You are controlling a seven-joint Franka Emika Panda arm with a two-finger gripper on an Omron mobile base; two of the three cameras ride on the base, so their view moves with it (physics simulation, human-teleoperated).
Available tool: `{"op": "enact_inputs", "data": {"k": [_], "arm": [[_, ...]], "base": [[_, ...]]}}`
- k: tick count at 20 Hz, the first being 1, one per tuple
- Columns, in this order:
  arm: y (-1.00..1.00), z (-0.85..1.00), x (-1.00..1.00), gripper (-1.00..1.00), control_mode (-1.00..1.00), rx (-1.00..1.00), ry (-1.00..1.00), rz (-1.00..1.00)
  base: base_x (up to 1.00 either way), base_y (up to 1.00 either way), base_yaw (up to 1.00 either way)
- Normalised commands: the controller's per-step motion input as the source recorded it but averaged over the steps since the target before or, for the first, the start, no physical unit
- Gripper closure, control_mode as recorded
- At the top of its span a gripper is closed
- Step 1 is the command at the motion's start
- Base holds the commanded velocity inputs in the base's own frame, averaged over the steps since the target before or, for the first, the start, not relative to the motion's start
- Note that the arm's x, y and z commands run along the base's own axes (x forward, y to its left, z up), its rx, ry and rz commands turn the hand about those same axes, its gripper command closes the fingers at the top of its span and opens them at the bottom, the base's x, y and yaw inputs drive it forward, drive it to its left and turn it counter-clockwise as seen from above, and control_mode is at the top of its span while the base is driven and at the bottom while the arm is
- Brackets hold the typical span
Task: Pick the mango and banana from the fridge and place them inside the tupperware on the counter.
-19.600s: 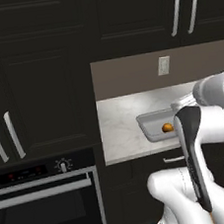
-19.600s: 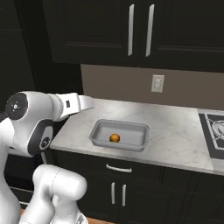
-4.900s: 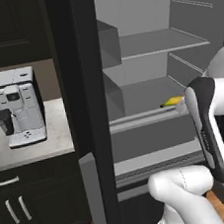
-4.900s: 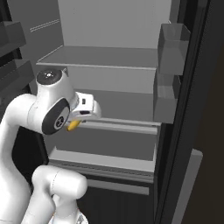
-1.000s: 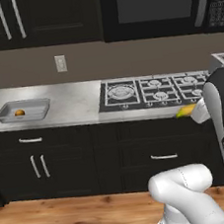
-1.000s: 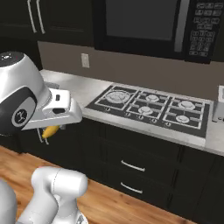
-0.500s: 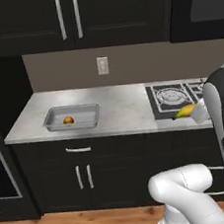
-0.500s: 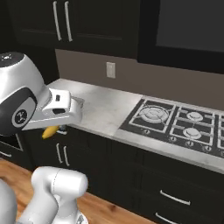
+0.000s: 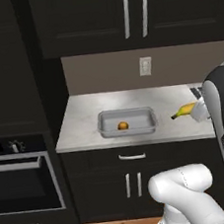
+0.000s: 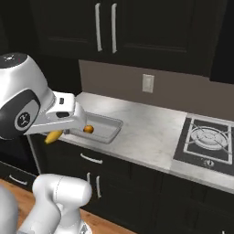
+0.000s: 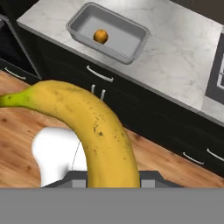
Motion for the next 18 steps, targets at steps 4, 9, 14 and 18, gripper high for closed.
{"op": "enact_inputs", "data": {"k": [4, 9, 14, 18], "arm": [[0.0, 0.0, 0.0, 1.0, 1.0, 0.0, 0.0, 0.0], [0.0, 0.0, 0.0, 1.0, 1.0, 0.0, 0.0, 0.0], [0.0, 0.0, 0.0, 1.0, 1.0, 0.0, 0.0, 0.0], [0.0, 0.0, 0.0, 1.0, 1.0, 0.0, 0.0, 0.0]], "base": [[0.28, 1.0, -0.16], [0.05, 0.49, -0.28], [0.0, -0.05, -0.37], [0.06, -0.24, -0.32]]}}
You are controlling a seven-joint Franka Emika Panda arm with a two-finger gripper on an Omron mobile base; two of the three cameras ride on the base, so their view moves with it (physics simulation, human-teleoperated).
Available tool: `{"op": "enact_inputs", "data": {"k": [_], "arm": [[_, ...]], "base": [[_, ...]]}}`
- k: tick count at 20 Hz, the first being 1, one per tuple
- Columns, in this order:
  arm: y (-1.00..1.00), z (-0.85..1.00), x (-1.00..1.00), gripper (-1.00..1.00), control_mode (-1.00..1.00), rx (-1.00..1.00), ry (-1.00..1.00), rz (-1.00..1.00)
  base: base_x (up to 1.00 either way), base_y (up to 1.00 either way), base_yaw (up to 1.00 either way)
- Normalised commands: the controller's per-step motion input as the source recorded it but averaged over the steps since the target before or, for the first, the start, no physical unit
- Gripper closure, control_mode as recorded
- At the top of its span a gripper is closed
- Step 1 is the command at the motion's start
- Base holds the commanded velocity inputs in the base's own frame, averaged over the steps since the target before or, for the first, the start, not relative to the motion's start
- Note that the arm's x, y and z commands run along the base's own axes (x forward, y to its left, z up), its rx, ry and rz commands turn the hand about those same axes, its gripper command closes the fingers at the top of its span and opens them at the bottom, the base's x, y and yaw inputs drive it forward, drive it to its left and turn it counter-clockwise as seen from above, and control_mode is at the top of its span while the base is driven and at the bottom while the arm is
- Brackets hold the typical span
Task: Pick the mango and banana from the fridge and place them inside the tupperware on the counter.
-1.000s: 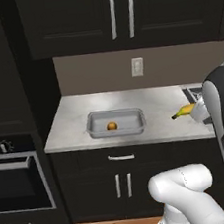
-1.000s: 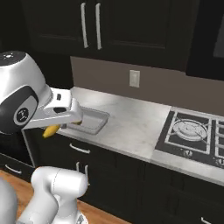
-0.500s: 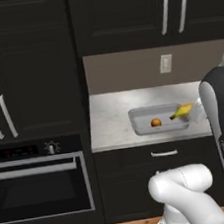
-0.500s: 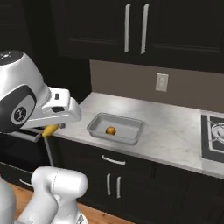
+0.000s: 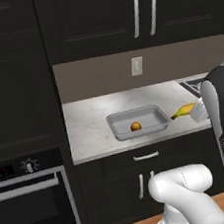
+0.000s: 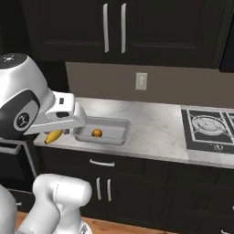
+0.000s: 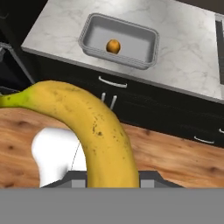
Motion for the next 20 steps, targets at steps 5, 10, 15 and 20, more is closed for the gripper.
{"op": "enact_inputs", "data": {"k": [5, 10, 15, 20], "arm": [[0.0, 0.0, 0.0, 1.0, 1.0, 0.0, 0.0, 0.0], [0.0, 0.0, 0.0, 1.0, 1.0, 0.0, 0.0, 0.0], [0.01, -0.41, 0.48, 1.0, -1.0, 0.0, 0.0, -0.01], [0.01, -0.57, 0.4, 1.0, -1.0, 0.0, 0.0, 0.0]], "base": [[0.36, 0.02, -0.23], [0.44, 0.03, -0.11], [0.0, 0.0, 0.0], [0.0, 0.0, 0.0]]}}
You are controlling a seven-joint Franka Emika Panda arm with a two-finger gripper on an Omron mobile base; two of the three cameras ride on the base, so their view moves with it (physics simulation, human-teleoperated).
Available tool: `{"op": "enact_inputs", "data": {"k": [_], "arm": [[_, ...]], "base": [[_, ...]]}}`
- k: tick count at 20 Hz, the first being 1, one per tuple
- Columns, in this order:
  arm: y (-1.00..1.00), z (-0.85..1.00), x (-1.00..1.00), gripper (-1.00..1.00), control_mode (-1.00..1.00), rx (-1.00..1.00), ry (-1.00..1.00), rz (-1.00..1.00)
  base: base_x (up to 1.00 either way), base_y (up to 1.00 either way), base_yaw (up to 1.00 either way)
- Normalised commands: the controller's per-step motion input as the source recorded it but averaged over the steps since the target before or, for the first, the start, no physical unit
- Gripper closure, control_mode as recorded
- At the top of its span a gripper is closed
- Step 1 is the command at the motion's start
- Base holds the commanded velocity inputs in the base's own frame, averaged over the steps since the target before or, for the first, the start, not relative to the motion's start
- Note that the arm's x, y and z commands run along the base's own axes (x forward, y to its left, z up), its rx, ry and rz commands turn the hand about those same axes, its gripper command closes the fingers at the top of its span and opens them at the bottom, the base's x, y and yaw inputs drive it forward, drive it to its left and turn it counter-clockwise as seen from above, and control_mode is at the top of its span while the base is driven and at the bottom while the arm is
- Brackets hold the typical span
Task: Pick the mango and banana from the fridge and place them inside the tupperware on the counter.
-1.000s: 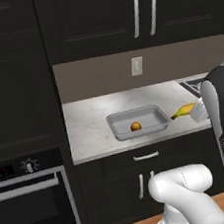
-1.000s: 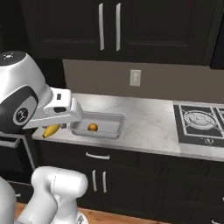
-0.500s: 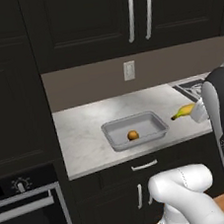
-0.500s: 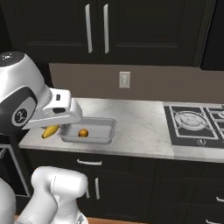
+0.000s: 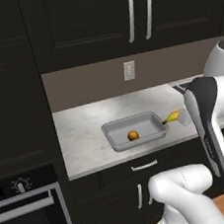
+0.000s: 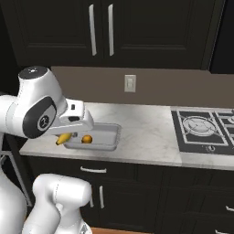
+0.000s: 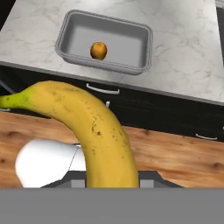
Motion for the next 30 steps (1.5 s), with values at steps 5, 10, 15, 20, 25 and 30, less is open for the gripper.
{"op": "enact_inputs", "data": {"k": [5, 10, 15, 20, 25, 30], "arm": [[0.08, -0.55, 0.31, 1.0, -1.0, 0.0, 0.0, 0.0], [0.19, -0.41, 0.45, 1.0, -1.0, 0.0, 0.0, 0.0], [0.18, -0.22, 0.57, 1.0, -1.0, 0.0, 0.0, 0.0], [0.02, -0.14, 0.53, 1.0, -1.0, 0.0, 0.0, 0.0], [0.0, -0.2, 0.52, 1.0, -1.0, 0.0, 0.0, -0.01], [0.0, -0.23, 0.53, 1.0, -1.0, 0.0, 0.0, -0.01]], "base": [[0.0, 0.0, 0.0], [0.0, 0.0, 0.0], [0.0, 0.0, 0.0], [0.0, 0.0, 0.0], [0.0, 0.0, 0.0], [0.0, 0.0, 0.0]]}}
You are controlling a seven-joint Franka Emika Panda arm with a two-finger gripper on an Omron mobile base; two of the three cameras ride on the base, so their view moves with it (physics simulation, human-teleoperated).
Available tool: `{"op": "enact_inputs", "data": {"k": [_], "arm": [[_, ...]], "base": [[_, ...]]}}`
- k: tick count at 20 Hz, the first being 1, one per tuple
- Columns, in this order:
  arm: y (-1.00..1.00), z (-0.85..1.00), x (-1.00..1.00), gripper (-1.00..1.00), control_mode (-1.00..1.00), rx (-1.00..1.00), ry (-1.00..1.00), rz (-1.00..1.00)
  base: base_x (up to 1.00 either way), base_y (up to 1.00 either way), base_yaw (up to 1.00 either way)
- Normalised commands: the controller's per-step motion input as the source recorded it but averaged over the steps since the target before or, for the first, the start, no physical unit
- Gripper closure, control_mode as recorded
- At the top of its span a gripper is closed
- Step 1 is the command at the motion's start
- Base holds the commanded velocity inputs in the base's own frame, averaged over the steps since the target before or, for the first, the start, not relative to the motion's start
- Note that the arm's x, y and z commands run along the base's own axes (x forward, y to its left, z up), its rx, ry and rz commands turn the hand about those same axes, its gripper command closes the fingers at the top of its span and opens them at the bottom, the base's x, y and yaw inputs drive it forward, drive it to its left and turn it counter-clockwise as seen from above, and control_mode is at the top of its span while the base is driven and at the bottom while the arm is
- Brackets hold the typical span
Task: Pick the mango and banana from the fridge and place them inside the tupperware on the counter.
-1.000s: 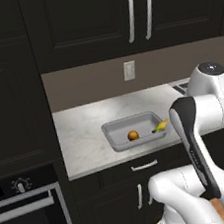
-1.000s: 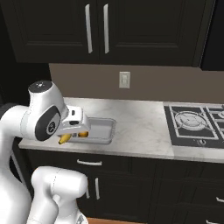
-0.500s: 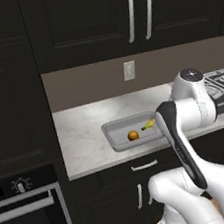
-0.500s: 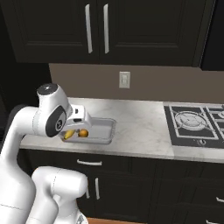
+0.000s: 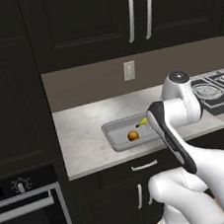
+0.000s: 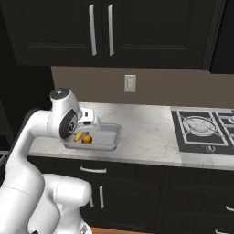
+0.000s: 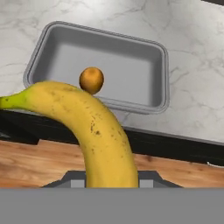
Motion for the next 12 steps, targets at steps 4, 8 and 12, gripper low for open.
{"op": "enact_inputs", "data": {"k": [4, 8, 12], "arm": [[0.0, -0.24, 0.51, 1.0, -1.0, 0.0, 0.0, -0.02], [0.0, -0.24, 0.44, 1.0, -1.0, 0.0, 0.0, -0.01], [0.0, -0.3, 0.41, 1.0, -1.0, 0.0, 0.0, -0.02]], "base": [[0.0, 0.0, 0.0], [0.0, 0.0, 0.0], [0.0, 0.0, 0.0]]}}
